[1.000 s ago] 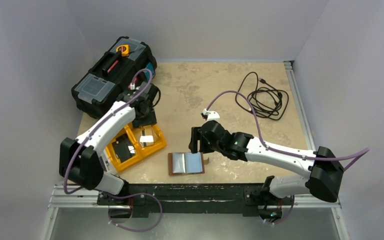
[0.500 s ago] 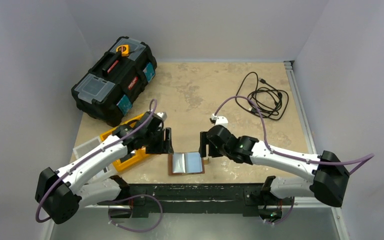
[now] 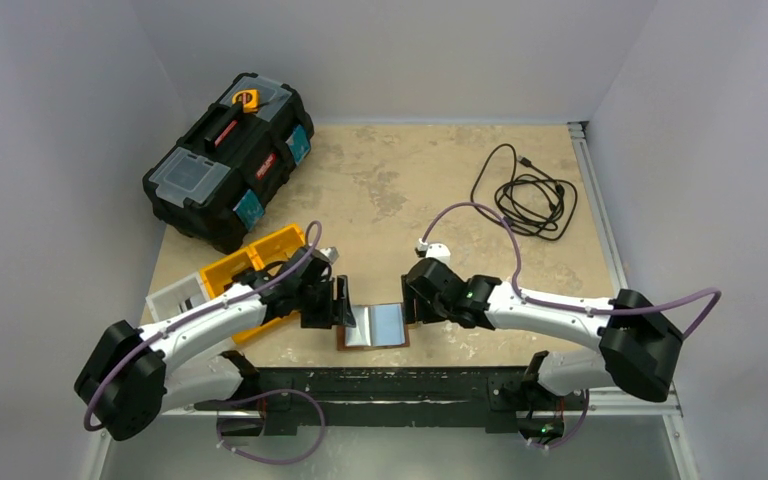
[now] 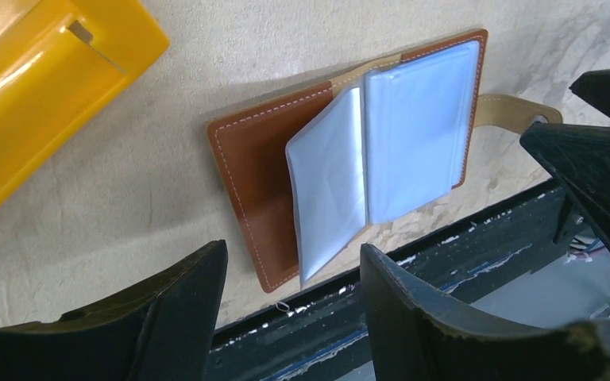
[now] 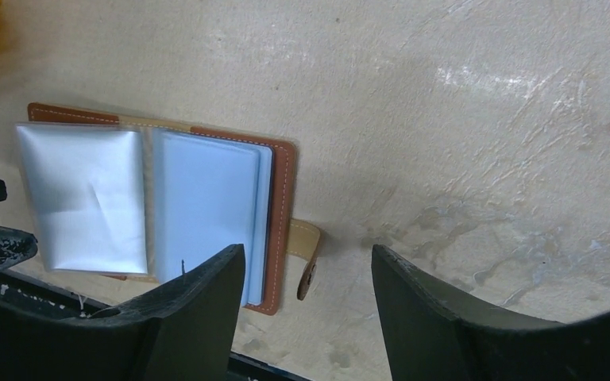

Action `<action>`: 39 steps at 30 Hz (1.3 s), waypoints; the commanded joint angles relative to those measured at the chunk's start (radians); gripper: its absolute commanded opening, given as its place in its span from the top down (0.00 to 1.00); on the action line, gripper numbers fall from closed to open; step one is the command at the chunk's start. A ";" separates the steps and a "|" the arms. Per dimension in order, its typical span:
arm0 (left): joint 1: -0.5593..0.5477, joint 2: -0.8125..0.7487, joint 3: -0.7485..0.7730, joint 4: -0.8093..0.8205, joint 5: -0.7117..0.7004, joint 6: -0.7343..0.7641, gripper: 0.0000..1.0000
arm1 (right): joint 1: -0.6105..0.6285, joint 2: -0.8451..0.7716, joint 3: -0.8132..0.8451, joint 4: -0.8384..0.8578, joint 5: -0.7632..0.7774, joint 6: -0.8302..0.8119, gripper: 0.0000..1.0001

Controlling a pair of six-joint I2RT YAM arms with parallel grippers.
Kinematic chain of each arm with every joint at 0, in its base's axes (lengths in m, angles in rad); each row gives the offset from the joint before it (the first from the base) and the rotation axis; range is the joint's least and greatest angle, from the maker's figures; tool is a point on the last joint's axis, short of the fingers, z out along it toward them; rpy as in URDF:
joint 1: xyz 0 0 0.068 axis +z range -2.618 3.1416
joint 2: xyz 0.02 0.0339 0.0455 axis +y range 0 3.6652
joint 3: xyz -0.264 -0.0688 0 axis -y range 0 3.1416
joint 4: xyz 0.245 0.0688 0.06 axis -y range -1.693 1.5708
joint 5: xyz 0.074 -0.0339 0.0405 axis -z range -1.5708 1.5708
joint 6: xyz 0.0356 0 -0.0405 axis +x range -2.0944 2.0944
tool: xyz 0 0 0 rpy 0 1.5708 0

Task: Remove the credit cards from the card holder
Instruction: Close the card holder at the center of the board.

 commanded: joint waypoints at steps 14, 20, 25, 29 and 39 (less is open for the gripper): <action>-0.008 0.073 -0.087 0.225 0.065 -0.083 0.57 | -0.002 0.063 -0.035 0.079 -0.015 0.028 0.85; -0.007 0.030 -0.051 0.178 0.073 -0.104 0.85 | -0.001 0.058 -0.027 0.080 -0.009 0.029 0.97; -0.007 -0.020 0.026 0.078 0.058 -0.092 1.00 | -0.001 0.045 -0.014 0.084 -0.024 0.029 1.00; -0.010 -0.027 0.087 -0.007 0.034 -0.063 1.00 | 0.000 0.031 0.004 0.096 -0.041 0.031 1.00; -0.125 0.123 0.232 -0.022 0.015 -0.111 0.89 | 0.002 0.055 0.031 0.139 -0.079 0.040 1.00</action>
